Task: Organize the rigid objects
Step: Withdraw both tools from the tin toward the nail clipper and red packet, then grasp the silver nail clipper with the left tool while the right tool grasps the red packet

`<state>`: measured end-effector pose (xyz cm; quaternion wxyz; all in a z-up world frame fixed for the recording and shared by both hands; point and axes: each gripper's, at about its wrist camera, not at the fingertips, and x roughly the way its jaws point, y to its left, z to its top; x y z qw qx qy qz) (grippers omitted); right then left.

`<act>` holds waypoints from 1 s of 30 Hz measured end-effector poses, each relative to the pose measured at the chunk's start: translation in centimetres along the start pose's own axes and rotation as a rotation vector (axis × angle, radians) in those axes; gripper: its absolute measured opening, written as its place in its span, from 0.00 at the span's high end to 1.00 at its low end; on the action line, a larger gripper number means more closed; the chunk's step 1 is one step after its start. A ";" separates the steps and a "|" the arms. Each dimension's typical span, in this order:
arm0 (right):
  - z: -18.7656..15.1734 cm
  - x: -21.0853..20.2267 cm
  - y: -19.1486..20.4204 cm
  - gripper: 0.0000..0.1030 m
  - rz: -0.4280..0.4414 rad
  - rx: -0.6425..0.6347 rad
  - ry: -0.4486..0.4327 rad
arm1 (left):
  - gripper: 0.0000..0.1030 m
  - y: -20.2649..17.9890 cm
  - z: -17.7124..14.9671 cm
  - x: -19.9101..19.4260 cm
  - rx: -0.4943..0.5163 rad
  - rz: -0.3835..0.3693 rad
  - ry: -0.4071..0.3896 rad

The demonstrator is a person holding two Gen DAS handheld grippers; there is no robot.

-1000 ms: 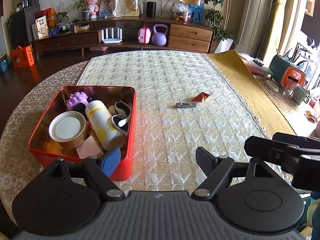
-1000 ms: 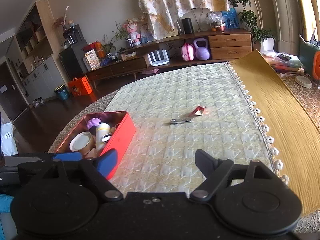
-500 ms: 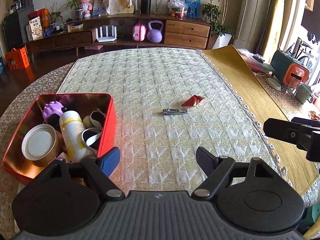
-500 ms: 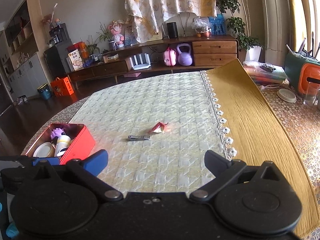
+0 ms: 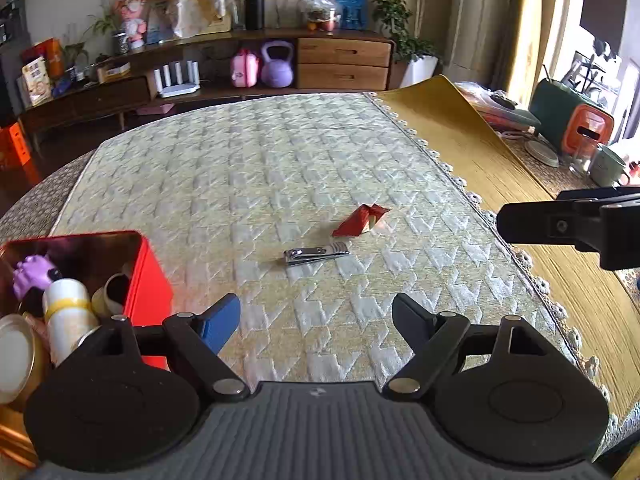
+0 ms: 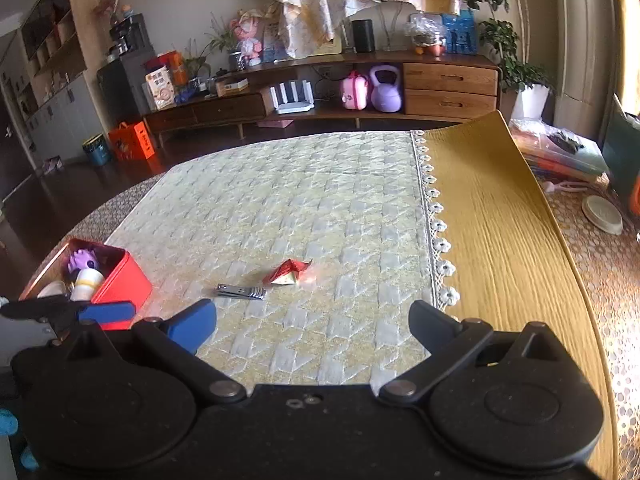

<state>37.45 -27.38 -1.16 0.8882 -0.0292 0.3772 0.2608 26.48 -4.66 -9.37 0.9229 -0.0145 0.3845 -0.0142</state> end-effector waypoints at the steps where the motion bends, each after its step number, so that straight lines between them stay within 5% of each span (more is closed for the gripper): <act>1: 0.2 0.4 -0.1 0.00 0.008 -0.009 0.009 | 0.19 0.0 0.3 0.4 0.022 -0.015 -0.003; 14: 2.8 6.1 -0.4 0.11 0.115 -0.214 0.102 | 0.19 0.7 3.4 6.2 0.218 -0.069 0.062; 30: 4.4 14.2 2.4 0.43 0.264 -0.680 0.282 | 0.20 2.2 3.1 8.7 0.218 -0.081 0.087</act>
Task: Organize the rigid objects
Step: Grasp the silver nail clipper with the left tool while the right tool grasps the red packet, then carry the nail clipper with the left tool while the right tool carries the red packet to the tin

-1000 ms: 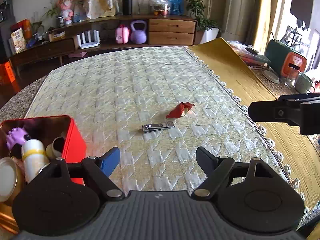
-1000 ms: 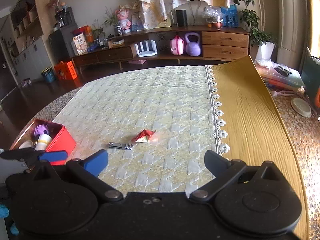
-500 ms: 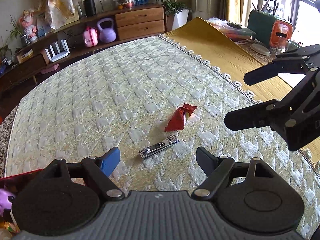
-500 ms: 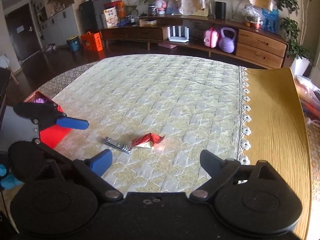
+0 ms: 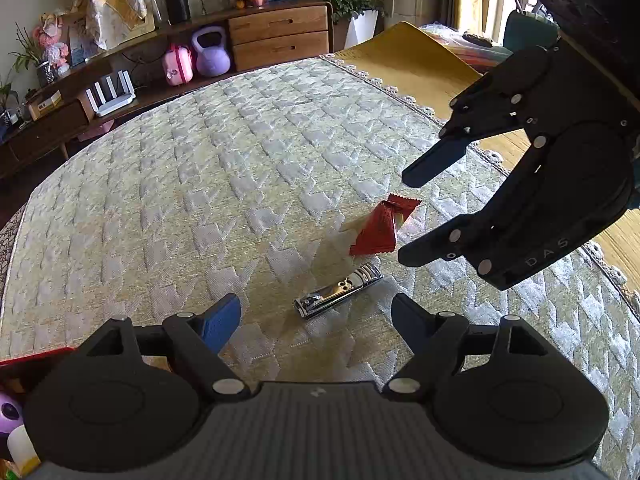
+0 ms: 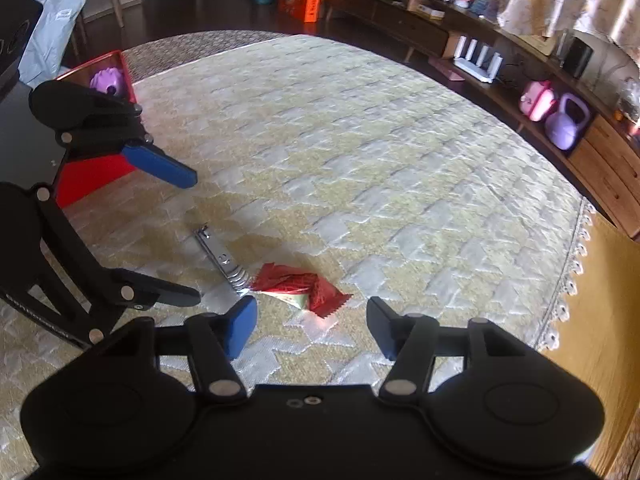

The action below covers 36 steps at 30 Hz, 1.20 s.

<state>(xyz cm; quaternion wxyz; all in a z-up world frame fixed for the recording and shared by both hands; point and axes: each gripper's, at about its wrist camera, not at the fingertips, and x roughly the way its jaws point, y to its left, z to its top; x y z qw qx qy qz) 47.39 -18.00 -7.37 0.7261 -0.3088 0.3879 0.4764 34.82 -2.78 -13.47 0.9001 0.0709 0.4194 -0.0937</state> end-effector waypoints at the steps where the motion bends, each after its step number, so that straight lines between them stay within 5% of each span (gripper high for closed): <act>1: 0.2 0.2 0.1 0.44 0.002 -0.022 0.000 | 0.20 0.0 0.0 0.1 -0.002 0.001 0.003; 6: 1.2 1.1 -0.5 0.47 0.044 -0.045 -0.004 | 0.20 0.1 0.1 0.6 -0.009 -0.005 0.020; 16: 0.5 0.6 0.3 0.79 0.119 -0.043 -0.035 | 0.25 -0.3 0.4 1.0 0.011 -0.007 0.012; 29: -3.2 -1.9 1.0 0.80 0.063 0.111 -0.101 | 0.67 -0.9 0.7 1.0 0.029 -0.046 0.005; 36: -4.6 -3.0 2.7 0.80 0.041 0.195 -0.127 | 0.77 -2.7 -0.5 -0.1 0.055 -0.099 0.010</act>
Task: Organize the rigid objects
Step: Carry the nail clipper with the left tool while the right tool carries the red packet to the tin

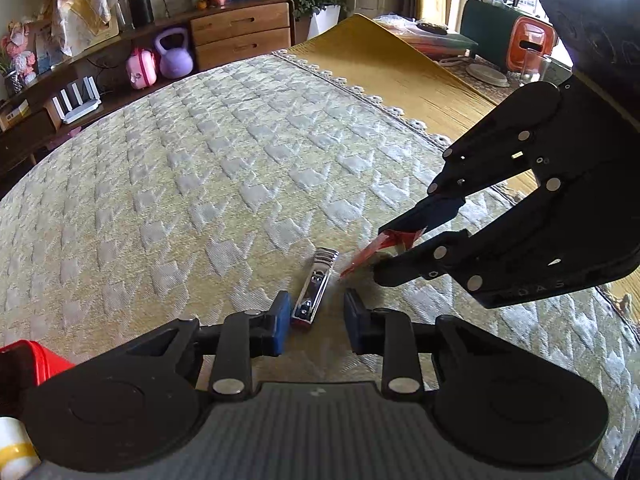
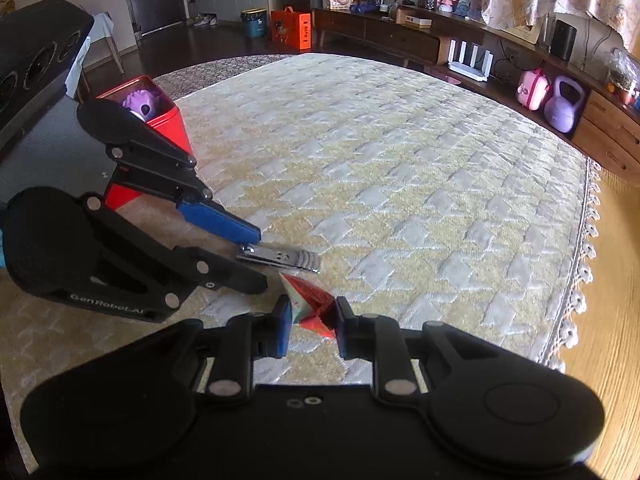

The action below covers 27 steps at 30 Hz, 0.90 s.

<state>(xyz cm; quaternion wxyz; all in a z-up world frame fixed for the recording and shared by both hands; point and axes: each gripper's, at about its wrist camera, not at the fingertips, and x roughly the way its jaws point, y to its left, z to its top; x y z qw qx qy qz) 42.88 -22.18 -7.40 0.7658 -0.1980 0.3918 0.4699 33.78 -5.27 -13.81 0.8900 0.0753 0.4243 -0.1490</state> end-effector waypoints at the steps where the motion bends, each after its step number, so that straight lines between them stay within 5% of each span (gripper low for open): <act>1: -0.2 -0.2 0.2 0.80 -0.008 0.009 -0.004 | 0.78 -0.3 -0.1 -0.2 0.000 -0.018 0.002; 12: -2.1 -1.7 -0.8 0.80 -0.114 0.173 -0.018 | 0.79 -1.8 0.7 0.6 -0.037 0.046 -0.013; 17: -2.5 -1.8 -0.7 0.80 -0.143 0.274 -0.034 | 0.89 -2.2 0.7 0.5 -0.055 0.066 -0.013; 27: -4.4 -4.6 2.8 0.80 -0.186 0.474 -0.103 | 0.90 -2.6 -0.6 -1.3 -0.164 0.077 0.002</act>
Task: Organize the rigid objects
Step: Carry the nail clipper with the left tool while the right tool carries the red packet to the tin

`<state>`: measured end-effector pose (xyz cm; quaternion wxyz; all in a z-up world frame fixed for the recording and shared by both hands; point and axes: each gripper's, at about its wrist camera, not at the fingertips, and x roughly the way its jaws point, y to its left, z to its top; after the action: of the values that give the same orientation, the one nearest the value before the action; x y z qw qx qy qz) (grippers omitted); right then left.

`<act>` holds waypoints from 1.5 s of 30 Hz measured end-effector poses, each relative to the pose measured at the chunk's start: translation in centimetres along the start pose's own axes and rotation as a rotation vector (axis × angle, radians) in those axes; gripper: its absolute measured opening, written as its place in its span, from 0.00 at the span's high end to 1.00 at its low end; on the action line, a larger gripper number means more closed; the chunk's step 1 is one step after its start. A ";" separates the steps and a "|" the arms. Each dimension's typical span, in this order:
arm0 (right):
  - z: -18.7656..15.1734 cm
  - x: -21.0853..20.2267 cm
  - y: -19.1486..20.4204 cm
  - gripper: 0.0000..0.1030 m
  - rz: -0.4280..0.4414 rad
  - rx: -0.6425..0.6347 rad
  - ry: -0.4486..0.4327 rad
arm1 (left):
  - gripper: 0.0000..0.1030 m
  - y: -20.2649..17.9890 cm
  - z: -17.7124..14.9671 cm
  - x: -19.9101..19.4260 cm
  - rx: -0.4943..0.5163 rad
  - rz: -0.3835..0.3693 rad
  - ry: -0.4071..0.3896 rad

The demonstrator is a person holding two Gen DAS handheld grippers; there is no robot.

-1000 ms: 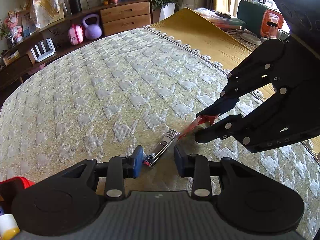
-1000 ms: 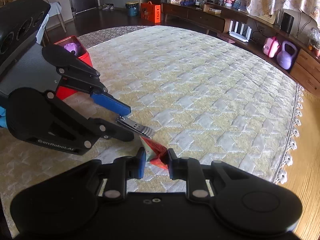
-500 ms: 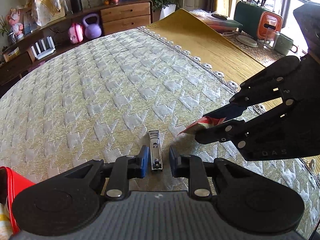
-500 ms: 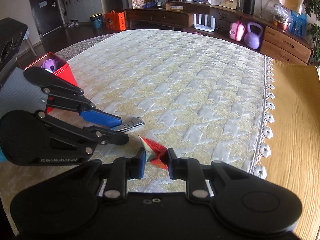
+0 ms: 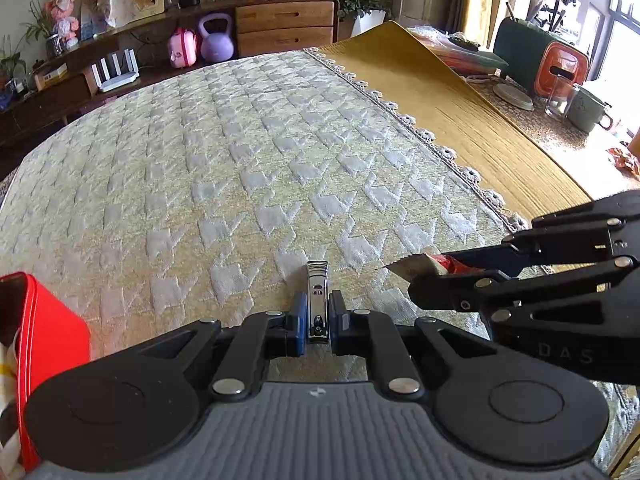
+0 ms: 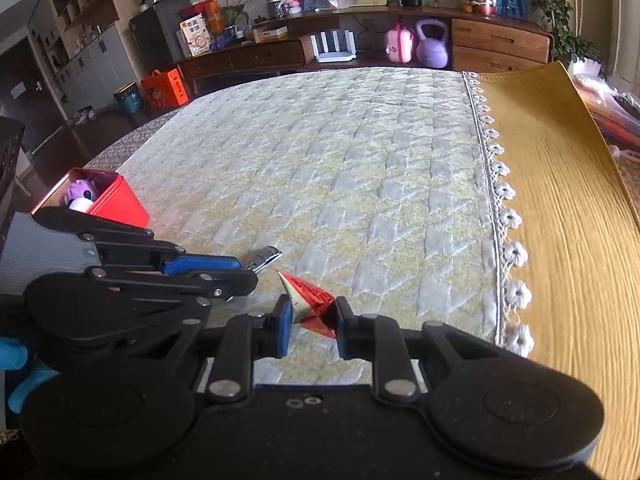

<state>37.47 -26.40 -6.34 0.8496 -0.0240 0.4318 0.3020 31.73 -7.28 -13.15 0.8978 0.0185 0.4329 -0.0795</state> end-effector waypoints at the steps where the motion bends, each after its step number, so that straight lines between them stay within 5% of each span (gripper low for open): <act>1: -0.3 -0.4 0.4 0.80 -0.002 0.017 -0.005 | 0.90 0.0 -0.3 -0.4 -0.013 -0.003 0.003; 17: -2.9 -6.4 6.8 0.81 -0.009 0.186 -0.111 | 0.90 1.7 -5.5 -9.7 -0.167 0.007 -0.034; 31: -2.2 -8.5 14.2 0.80 0.029 0.119 -0.170 | 0.89 5.6 -8.0 -16.9 -0.235 0.064 -0.110; 45: -0.1 -5.6 19.6 0.80 0.067 0.054 -0.150 | 0.89 13.4 -9.8 -19.8 -0.342 0.139 -0.156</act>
<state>24.46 -13.15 2.11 0.8693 0.0362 0.3754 0.3195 14.15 9.48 -4.28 0.9220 -0.1105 0.3669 0.0561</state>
